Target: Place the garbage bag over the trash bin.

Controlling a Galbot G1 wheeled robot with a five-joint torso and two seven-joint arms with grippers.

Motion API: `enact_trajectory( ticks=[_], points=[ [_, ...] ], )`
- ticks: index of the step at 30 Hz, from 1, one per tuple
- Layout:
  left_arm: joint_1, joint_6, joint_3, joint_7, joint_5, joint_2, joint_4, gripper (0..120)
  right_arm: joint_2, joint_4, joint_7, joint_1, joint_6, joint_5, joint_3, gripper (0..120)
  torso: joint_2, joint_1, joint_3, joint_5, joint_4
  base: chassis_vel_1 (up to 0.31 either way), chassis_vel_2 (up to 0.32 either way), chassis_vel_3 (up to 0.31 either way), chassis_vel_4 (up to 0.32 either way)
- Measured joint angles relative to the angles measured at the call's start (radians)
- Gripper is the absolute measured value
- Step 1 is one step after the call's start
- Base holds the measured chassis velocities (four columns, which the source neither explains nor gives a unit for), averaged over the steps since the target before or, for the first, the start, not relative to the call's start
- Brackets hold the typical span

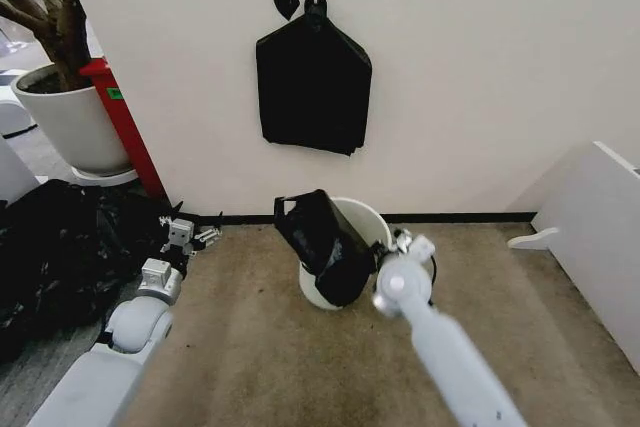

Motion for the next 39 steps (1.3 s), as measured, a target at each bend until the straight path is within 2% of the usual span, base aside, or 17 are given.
enact_trajectory(
  ticks=[6,14,22,27,28,32,34,35,36,37,39],
  points=[
    [0.016,-0.001,0.009,-0.001,0.004,-0.003,-0.02,100,0.05,0.002,0.02,-0.057,0.099,-0.074,0.014,3,0.0,0.0,0.0,-0.0001,0.0,0.0,0.0,0.0,0.0],
    [0.039,-0.007,0.001,-0.003,0.006,-0.002,-0.035,100,0.09,-0.024,0.005,-0.065,0.126,-0.117,0.0,3,0.0,0.0,0.0,-0.0003,-0.0001,0.0,0.0,0.0,0.0],
    [0.051,-0.011,-0.008,-0.003,0.007,-0.001,-0.035,100,0.09,-0.046,-0.028,-0.059,0.125,-0.132,-0.005,7,0.0,0.0,0.0,0.0001,-0.0001,0.0,0.0,0.0,0.0],
    [0.05,-0.011,-0.009,-0.004,0.011,-0.004,-0.031,100,0.073,-0.017,-0.034,-0.077,0.122,-0.147,-0.012,30,0.0,0.0,0.0,0.0005,0.0001,0.0,0.0,0.0,0.0],
    [0.05,-0.011,-0.009,-0.004,0.011,-0.004,-0.031,100,0.073,-0.017,-0.034,-0.077,0.122,-0.147,-0.012,30,0.0,0.0,0.0,0.0005,0.0001,0.0,0.0,0.0,0.0],
    [0.047,-0.011,-0.005,-0.004,0.016,-0.005,-0.023,100,0.037,0.042,-0.052,-0.103,0.125,-0.219,-0.024,45,0.0,0.0,0.0,0.0003,0.0,0.0,0.0,0.0,0.0],
    [0.046,-0.011,-0.002,-0.004,0.019,-0.005,-0.018,100,0.001,0.066,-0.109,-0.116,0.132,-0.302,-0.029,52,0.0,0.0,0.0,0.0001,-0.0001,0.0,0.0,0.0,0.0],
    [0.043,-0.011,0.001,-0.004,0.022,-0.006,-0.014,100,-0.039,0.073,-0.185,-0.125,0.144,-0.368,-0.035,58,0.0,0.0,0.0,0.0003,-0.0001,0.0,0.0,0.0,0.0],
    [0.043,-0.011,0.001,-0.004,0.022,-0.006,-0.014,100,-0.039,0.073,-0.185,-0.125,0.144,-0.368,-0.035,58,0.0,0.0,0.0,0.0003,-0.0001,0.0,0.0,0.0,0.0],
    [0.041,-0.011,0.003,-0.004,0.023,-0.007,-0.011,100,-0.073,0.078,-0.255,-0.128,0.154,-0.407,-0.041,63,0.0,0.0,0.0,0.0003,-0.0003,0.0,0.0,0.0,0.0],
    [0.039,-0.011,0.006,-0.004,0.024,-0.009,-0.009,100,-0.101,0.085,-0.306,-0.129,0.158,-0.431,-0.048,67,0.0,0.0,0.0,0.0005,-0.0003,0.0,0.0,0.0,0.0]
  ],
)
